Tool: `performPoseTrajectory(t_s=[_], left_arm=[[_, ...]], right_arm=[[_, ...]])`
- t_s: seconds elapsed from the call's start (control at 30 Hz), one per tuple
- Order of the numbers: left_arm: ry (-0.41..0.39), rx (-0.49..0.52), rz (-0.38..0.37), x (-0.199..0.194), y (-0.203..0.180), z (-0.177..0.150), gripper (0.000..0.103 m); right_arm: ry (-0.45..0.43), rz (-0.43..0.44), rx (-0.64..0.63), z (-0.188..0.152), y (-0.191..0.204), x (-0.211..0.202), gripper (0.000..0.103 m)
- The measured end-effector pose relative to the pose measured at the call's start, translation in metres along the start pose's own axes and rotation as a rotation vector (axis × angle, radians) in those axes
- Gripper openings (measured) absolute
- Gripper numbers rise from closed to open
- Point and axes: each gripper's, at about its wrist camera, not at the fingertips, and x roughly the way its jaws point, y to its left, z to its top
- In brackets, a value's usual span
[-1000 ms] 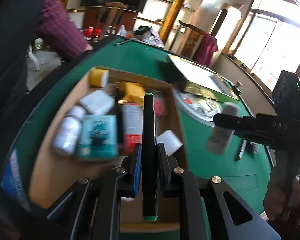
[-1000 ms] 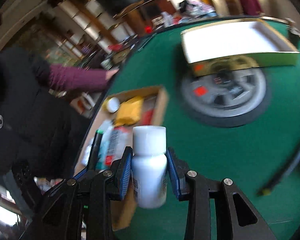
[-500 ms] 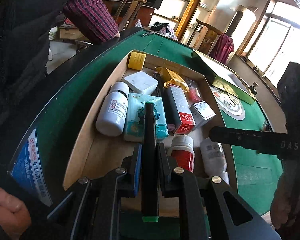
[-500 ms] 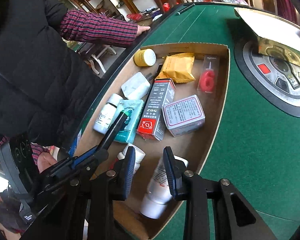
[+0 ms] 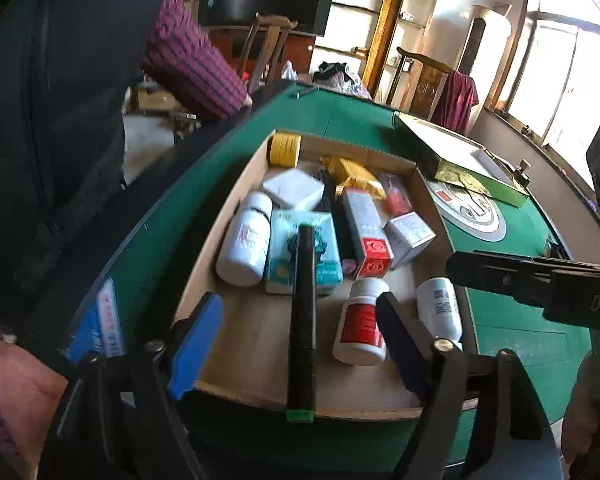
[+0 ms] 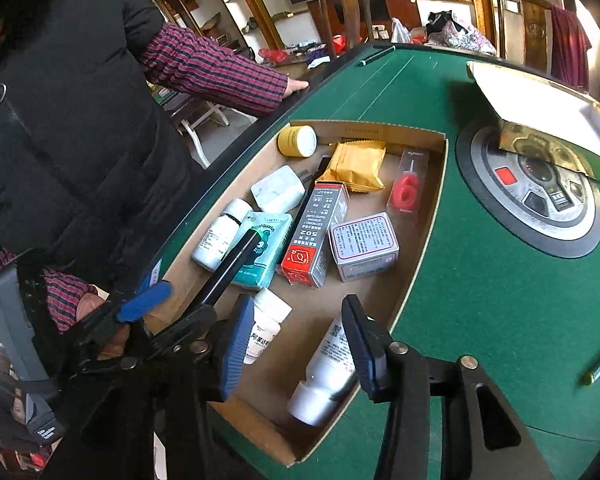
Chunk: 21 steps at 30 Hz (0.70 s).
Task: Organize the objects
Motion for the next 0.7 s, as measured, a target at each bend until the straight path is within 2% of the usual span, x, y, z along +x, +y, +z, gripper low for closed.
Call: performPoseTrajectory(t_s=[0.2,0.4,0.57,0.7], left_arm=[[-0.038,0.078,0.048,-0.017,-0.028,0.008,0.089],[-0.028,0.167,0.067,-0.018,-0.062,0.009,0.09],[-0.019,0.198,0.085,-0.015,-0.081,0.012,0.09],[-0.01,0.229,0.093,-0.008,-0.098,0.016,0.09]], right_arm=[[-0.06,-0.034,0.053,-0.008,-0.02,-0.026,0.068],[-0.099,-0.065,0.105,-0.019,-0.046,-0.05,0.074],[-0.115,-0.076,0.101,-0.026,-0.054,-0.057,0.077],[-0.141,-0.083,0.151,-0.027,-0.078,-0.067,0.079]])
